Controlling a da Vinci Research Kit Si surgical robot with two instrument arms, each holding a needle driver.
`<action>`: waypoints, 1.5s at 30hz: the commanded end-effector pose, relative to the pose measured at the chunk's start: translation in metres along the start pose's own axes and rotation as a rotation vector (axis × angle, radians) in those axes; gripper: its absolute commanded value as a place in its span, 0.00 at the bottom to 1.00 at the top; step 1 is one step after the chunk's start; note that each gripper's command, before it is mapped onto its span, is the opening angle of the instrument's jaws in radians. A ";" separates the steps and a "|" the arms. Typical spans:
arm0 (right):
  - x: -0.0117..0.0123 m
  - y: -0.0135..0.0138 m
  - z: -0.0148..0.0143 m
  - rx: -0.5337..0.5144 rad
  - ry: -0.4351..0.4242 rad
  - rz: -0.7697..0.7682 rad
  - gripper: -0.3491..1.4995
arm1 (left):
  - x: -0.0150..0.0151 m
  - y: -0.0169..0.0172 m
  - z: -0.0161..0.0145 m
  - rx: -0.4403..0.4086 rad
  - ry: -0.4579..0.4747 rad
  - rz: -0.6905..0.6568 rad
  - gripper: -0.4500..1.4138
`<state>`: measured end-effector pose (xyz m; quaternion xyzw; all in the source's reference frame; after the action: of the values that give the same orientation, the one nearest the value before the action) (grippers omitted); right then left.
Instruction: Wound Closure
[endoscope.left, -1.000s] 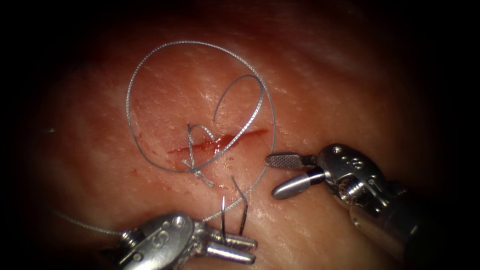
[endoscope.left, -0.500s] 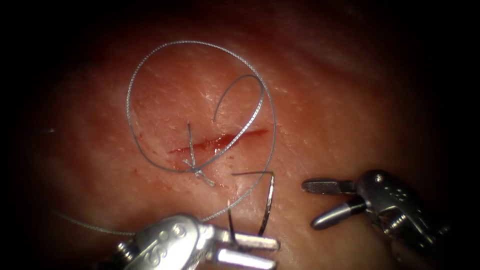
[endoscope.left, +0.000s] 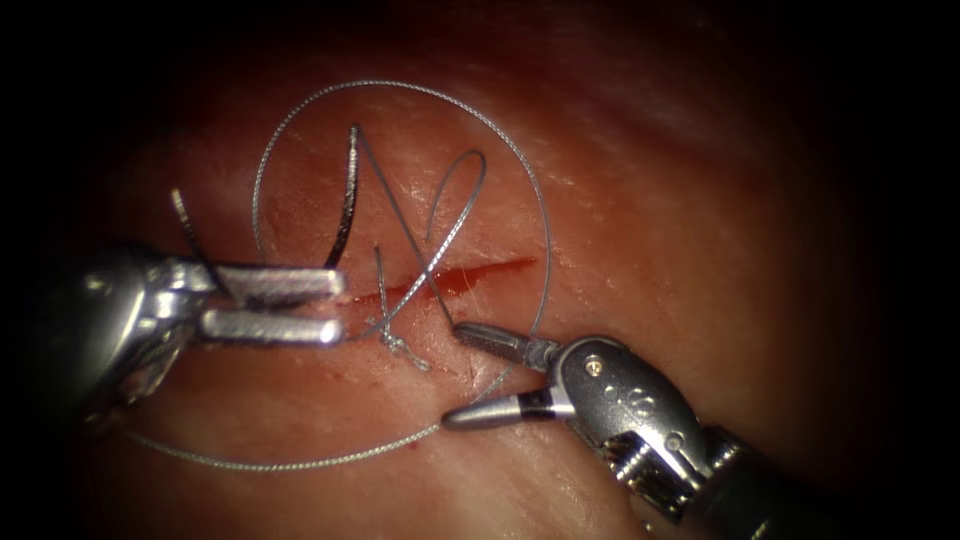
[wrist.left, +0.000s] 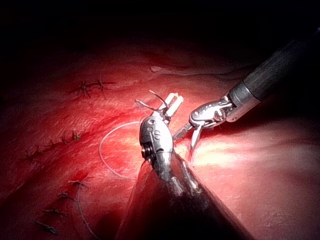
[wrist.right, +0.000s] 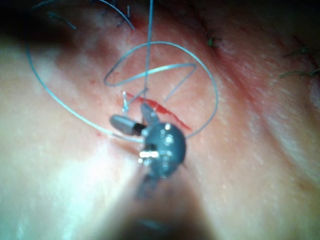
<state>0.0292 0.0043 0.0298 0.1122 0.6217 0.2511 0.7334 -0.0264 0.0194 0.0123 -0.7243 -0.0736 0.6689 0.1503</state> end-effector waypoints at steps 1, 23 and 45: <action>0.0000 0.0005 0.0007 -0.018 0.006 -0.009 0.84 | -0.0004 -0.0009 0.0003 0.005 -0.003 0.002 0.00; -0.0031 0.0020 0.0035 -0.058 -0.072 -0.031 0.65 | -0.0013 -0.0015 -0.0003 0.027 -0.017 0.017 0.00; 0.0087 -0.0146 -0.0086 0.095 -0.099 0.008 0.00 | -0.0069 0.0022 0.0016 0.028 -0.014 0.092 0.00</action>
<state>0.0242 -0.0051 0.0135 0.1594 0.5936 0.2211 0.7572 -0.0284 0.0152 0.0174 -0.7199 -0.0309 0.6816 0.1274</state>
